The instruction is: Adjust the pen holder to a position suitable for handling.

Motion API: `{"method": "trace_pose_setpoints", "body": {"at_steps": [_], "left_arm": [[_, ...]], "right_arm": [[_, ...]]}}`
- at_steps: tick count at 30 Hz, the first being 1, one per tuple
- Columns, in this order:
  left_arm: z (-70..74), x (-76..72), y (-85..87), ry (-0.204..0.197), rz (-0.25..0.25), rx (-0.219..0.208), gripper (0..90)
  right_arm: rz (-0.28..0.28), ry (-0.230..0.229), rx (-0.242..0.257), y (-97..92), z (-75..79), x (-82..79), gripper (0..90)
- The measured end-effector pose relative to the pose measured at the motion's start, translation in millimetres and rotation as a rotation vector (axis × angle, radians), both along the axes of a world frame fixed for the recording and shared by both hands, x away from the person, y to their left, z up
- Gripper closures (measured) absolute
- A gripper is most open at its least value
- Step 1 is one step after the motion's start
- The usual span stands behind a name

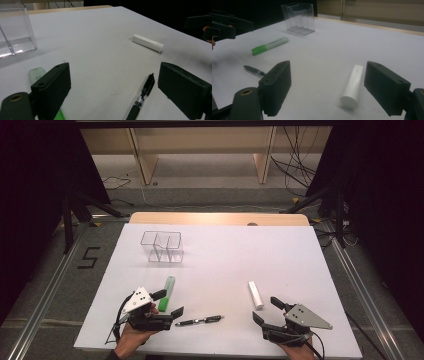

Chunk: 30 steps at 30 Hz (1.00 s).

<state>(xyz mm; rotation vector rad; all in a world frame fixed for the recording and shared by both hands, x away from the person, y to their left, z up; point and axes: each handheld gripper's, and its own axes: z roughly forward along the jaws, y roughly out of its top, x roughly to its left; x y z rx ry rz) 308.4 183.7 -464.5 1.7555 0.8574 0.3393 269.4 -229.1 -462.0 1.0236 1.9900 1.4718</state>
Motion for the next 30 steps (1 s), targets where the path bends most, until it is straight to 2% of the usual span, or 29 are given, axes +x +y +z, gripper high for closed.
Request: {"method": "trace_pose_setpoints", "body": {"at_steps": [13,16,19,24,26,28,29,30], "left_arm": [[0.4,4.7,1.9,-0.005,0.018,0.036,10.9],[1.6,9.2,5.0,0.009,0.04,0.027,11.0],[2.6,14.9,6.9,0.029,0.066,0.046,11.4],[8.9,24.5,11.4,0.031,0.094,0.057,12.0],[10.2,30.1,13.7,0.045,0.11,0.069,12.2],[11.5,37.9,16.3,0.102,0.131,0.084,12.5],[11.9,41.2,18.0,0.116,0.137,0.072,12.5],[12.5,43.8,19.5,0.114,0.146,0.068,13.7]], "right_arm": [[-0.013,0.002,0.002,-0.1,-0.8,1.1,22.9],[-0.012,0.004,0.0,0.0,-1.1,1.6,22.8],[-0.013,0.002,-0.001,-0.2,-1.2,1.8,22.9],[-0.024,0.009,0.011,-1.7,-2.1,3.3,23.0],[-0.028,0.008,0.011,-2.1,-1.8,3.5,23.0],[-0.03,0.001,0.009,-1.9,-1.3,3.0,23.1],[-0.03,0.001,0.009,-1.9,-1.3,3.0,23.1],[-0.03,0.0,0.006,-1.7,-1.3,2.7,23.1]]}}
